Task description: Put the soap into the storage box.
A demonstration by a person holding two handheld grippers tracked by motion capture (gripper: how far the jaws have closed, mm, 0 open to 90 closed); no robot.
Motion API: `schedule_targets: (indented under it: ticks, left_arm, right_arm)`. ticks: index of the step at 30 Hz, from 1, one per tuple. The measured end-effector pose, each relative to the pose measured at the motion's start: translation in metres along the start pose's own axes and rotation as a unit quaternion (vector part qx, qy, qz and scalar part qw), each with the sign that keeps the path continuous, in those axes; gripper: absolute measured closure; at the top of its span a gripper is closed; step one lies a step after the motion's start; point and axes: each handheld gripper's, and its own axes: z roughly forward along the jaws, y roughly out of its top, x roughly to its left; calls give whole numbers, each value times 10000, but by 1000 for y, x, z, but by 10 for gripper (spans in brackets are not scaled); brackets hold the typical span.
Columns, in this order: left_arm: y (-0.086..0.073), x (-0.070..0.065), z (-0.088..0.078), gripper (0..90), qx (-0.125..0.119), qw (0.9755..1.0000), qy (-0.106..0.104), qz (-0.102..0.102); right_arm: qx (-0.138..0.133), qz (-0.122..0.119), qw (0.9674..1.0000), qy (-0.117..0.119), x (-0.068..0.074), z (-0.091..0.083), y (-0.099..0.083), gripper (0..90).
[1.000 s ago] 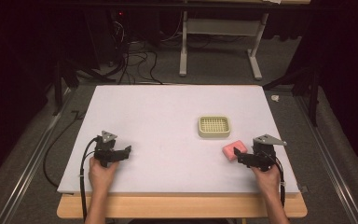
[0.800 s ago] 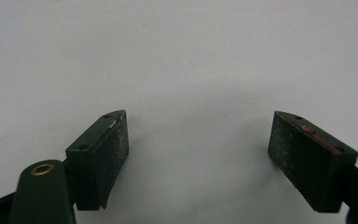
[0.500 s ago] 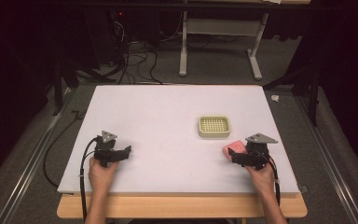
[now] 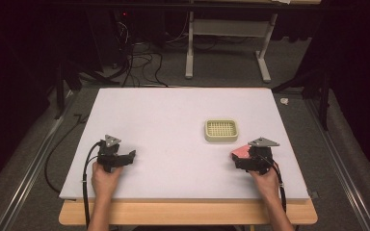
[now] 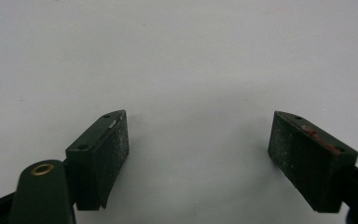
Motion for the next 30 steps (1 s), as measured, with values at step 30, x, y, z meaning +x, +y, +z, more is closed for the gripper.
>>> schedule_targets:
  ticks: [30]
  left_arm:
    - [0, 0, 0, 208, 0, 10000, -3, -3]
  right_arm:
    - [310, -98, 9995, 7, 3, 13, -5, 134]
